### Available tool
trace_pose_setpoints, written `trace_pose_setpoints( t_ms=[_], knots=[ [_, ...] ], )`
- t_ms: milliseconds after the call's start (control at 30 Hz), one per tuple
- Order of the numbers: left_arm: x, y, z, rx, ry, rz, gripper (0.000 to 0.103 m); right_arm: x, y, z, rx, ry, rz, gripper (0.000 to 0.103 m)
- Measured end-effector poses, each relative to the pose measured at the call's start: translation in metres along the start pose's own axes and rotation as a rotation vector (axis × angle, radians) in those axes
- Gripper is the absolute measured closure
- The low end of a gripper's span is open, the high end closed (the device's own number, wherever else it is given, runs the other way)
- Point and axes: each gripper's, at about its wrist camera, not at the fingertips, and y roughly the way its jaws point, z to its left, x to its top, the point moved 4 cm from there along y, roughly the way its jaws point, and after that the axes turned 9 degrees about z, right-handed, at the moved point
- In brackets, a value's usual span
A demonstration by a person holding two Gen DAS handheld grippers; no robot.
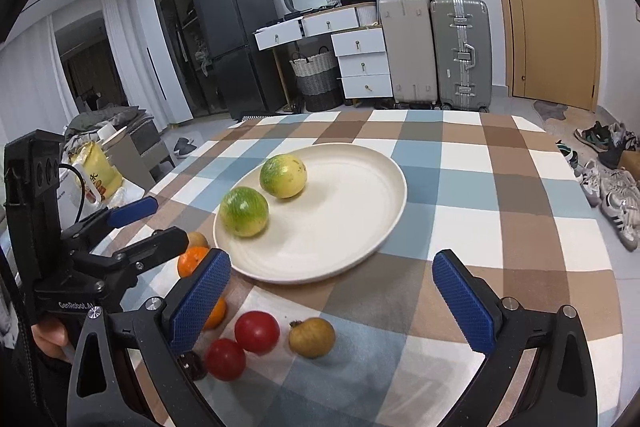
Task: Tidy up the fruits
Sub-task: 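Open the left gripper to drop the green fruit onto the plate, then grasp the orange with the left gripper while the right grasps the brown pear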
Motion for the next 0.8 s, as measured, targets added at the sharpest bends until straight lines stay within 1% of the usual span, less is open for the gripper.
trace_pose_setpoints(
  t_ms=[133,233,300,400,467,533,700,800],
  knots=[
    [-0.005,-0.002,-0.001,-0.002,0.004,0.007,0.001,-0.006,-0.005,-0.004,0.010,0.005,0.014,0.000],
    [-0.007,-0.005,-0.004,-0.015,0.015,0.010,0.001,-0.009,-0.004,-0.004,0.042,0.012,0.046,0.000],
    [-0.008,-0.004,-0.006,-0.023,0.030,0.016,0.001,-0.010,-0.002,-0.004,0.046,0.004,0.064,0.000],
    [-0.013,0.002,-0.011,-0.033,0.062,0.059,0.001,-0.014,0.004,0.001,0.029,-0.028,0.104,0.000],
    [-0.015,0.003,-0.014,-0.025,0.080,0.064,0.001,-0.016,0.008,0.000,0.006,-0.038,0.125,0.000],
    [-0.019,0.002,-0.015,-0.031,0.095,0.076,0.001,-0.018,0.012,-0.001,0.002,-0.034,0.147,0.000],
    [-0.024,0.001,-0.014,-0.064,0.081,0.087,0.001,-0.021,0.016,-0.007,0.007,-0.031,0.182,0.001],
    [-0.024,0.002,-0.015,-0.067,0.079,0.102,0.001,-0.024,0.020,-0.008,0.001,-0.044,0.211,0.001]
  ],
)
